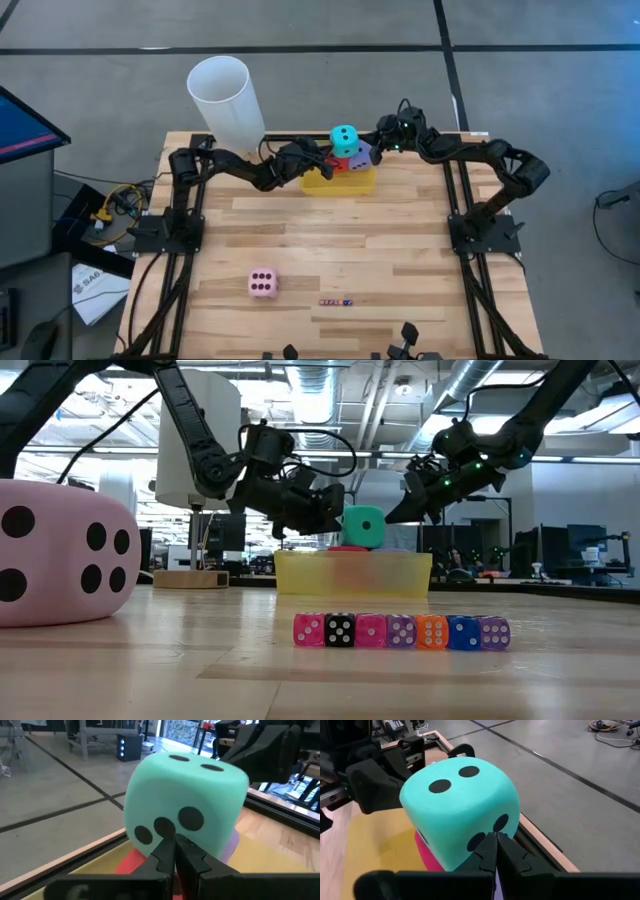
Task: Pick & Place Dice
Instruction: Put the big light blue dice into the yellow bin
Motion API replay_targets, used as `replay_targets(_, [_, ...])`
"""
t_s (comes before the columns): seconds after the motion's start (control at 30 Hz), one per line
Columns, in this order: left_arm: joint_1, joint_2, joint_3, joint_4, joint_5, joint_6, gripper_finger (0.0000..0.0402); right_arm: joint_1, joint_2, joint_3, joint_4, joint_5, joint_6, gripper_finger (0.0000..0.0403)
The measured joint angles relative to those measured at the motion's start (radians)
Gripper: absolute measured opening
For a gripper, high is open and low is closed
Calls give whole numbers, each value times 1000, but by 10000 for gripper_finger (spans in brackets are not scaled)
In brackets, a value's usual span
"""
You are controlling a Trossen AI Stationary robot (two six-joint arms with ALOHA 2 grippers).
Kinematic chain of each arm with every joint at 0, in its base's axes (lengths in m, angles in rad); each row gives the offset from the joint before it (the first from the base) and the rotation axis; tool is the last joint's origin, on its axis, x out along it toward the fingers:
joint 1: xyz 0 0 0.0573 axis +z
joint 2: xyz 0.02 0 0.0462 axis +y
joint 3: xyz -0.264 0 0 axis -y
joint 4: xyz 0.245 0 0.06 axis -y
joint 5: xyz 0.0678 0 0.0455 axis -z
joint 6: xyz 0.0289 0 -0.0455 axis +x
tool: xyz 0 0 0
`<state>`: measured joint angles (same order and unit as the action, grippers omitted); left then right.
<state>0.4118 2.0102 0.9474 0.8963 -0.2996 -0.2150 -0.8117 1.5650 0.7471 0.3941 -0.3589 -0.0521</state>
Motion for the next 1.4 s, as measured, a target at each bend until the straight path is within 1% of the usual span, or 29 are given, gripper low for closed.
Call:
replay_targets(0.4, [1, -7, 0, -5, -8, 1, 0, 46, 0, 0, -2, -6, 0, 0])
replay_targets(0.63, [-14, -7, -1, -6, -17, 27, 0, 67, 0, 0, -1, 1, 0, 0])
replay_targets(1.03, [-48, -8, -2, -9, -75, 60, 0, 77, 0, -1, 3, 1, 0, 0])
replay_targets(1.4, [-50, -8, -2, -10, -78, 61, 0, 94, 0, -1, 14, -1, 0, 0])
